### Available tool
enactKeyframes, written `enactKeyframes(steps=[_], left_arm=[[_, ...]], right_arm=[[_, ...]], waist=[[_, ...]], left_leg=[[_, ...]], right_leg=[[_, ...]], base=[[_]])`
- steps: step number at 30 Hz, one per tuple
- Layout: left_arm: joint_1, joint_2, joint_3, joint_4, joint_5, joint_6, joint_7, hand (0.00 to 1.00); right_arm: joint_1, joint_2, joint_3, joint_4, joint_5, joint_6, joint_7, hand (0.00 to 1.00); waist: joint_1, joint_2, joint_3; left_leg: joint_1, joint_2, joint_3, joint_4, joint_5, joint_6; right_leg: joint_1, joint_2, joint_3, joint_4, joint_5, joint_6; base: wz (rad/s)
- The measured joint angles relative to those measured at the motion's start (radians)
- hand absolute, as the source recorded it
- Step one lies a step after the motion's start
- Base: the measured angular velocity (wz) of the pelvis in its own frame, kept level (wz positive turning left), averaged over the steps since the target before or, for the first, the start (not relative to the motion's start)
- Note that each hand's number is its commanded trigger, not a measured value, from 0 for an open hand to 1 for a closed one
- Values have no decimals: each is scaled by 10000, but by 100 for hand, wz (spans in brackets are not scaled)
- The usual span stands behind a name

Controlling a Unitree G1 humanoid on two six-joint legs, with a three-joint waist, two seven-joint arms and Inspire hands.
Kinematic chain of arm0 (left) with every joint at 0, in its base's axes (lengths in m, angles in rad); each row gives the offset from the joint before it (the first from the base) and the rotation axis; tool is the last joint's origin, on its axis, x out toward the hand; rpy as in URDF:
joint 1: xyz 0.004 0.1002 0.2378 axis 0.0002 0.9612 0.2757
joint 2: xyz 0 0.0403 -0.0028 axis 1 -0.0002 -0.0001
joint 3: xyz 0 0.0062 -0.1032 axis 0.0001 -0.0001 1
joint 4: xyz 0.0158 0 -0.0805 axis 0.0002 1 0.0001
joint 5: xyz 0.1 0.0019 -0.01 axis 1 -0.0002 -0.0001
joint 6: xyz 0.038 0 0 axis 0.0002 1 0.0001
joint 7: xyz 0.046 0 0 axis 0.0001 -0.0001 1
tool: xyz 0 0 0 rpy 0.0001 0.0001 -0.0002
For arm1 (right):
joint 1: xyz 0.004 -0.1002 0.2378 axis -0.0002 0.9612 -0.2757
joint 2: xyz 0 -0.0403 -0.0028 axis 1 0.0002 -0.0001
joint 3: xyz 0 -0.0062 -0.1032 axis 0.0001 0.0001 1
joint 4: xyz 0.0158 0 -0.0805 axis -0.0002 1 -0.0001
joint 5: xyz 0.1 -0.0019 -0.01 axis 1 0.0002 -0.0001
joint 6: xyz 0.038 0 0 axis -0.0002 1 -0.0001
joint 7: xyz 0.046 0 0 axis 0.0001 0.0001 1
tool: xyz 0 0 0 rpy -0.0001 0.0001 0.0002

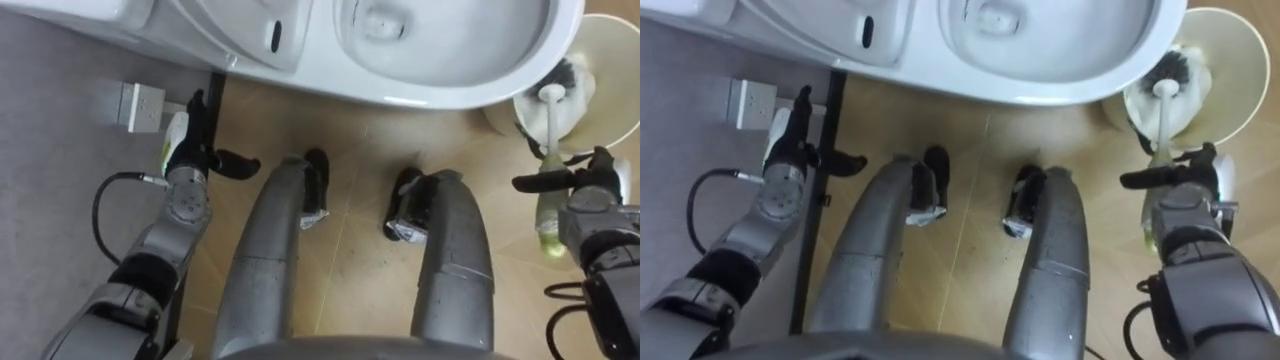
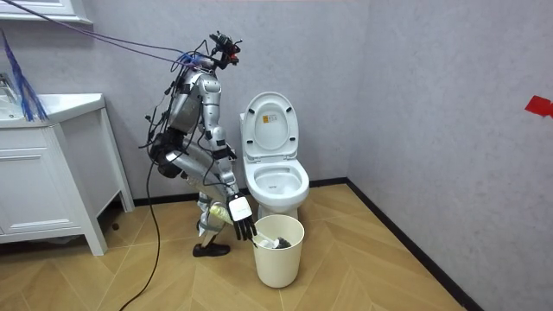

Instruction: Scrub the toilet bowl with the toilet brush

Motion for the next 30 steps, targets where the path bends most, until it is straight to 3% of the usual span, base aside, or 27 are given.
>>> enactKeyframes(steps=[4, 11, 21, 27, 28, 29, 30], left_arm=[[111, 21, -1, -122, 2, -38, 200, 0], [117, 97, -167, -440, 2, -40, 222, 0], [174, 121, -173, -763, 5, -8, 207, 0], [690, 123, -171, -1289, 8, 215, 181, 0], [799, 135, -171, -1415, 7, 292, 180, 0], [892, 158, -171, -1508, 7, 343, 176, 0], [918, 166, -172, -1510, 7, 348, 169, 0]], right_arm=[[64, -6, 27, 12, 328, -1, 96, 0], [244, -105, 153, 54, 1162, 5, 213, 0], [653, -196, 400, 474, 1324, 215, 441, 0], [907, -214, 399, 492, 1345, 444, 447, 0], [999, -214, 399, 492, 1345, 455, 455, 73], [1053, -214, 399, 492, 1346, 527, 476, 100], [1074, -214, 400, 494, 1346, 576, 516, 100]], waist=[[-1, 70, 4], [36, 394, -2], [232, 454, -13], [228, 469, -23], [225, 469, -24], [203, 469, -24], [194, 469, -24]], left_leg=[[-79, -14, -7, 24, -47, 11], [-241, -83, 13, 64, -116, 108], [-239, -223, 90, 85, -170, 200], [-211, -240, 104, 111, -172, 210], [-198, -221, 107, 124, -176, 218], [-192, -189, 113, 129, -176, 218], [-184, -186, 119, 132, -176, 219]], right_leg=[[-51, -72, -33, 2, -38, -2], [-169, -123, -63, 12, -93, 84], [-192, -303, -34, 127, -204, 197], [-146, -347, -33, 161, -228, 203], [-123, -341, -37, 160, -228, 203], [-113, -339, -38, 162, -227, 204], [-106, -338, -36, 164, -226, 203]], base=[[0], [2], [4], [2], [0], [0], [0]])
